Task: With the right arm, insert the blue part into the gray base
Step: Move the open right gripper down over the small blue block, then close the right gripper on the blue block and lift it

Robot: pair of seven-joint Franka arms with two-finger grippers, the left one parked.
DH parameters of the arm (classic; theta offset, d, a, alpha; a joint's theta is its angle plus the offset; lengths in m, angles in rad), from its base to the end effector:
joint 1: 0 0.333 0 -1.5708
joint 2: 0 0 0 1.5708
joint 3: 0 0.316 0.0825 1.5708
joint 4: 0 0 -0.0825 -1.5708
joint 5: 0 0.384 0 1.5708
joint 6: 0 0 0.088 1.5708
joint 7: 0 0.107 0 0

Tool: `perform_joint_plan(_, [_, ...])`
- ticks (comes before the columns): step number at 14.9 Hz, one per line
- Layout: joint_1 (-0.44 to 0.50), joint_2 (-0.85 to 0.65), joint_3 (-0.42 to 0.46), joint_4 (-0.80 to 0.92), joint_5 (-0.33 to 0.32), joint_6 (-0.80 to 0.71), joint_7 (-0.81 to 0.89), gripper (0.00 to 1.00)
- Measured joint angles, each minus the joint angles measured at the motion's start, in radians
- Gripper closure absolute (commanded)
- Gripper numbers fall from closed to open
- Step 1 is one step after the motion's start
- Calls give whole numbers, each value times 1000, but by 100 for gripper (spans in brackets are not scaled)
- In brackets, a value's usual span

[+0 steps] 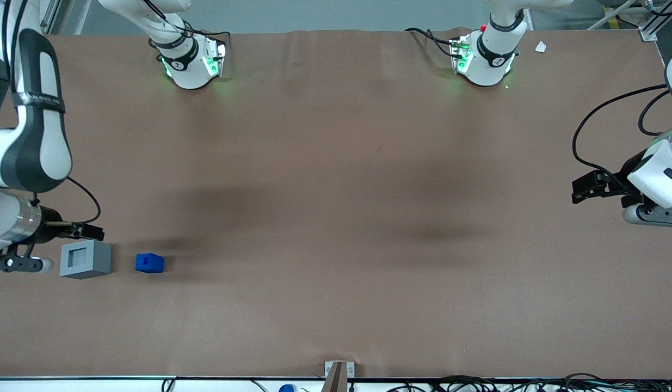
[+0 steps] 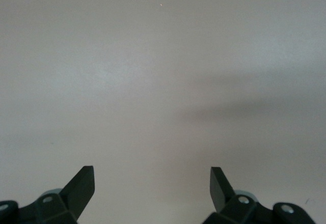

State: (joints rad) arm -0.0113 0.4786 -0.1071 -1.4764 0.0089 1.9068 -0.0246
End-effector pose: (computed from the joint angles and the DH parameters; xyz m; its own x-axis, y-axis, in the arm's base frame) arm 0.6848 -0.0693 0.3984 0.9951 -0.0868 -0.0466 -0.0850 -0.9956 0.0398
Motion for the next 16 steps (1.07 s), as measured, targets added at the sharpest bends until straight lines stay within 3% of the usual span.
perform_joint_plan(6, [2, 90, 3, -84, 1, 214, 0, 0])
perform_joint_plan(16, [31, 181, 14, -117, 1, 348, 0, 0])
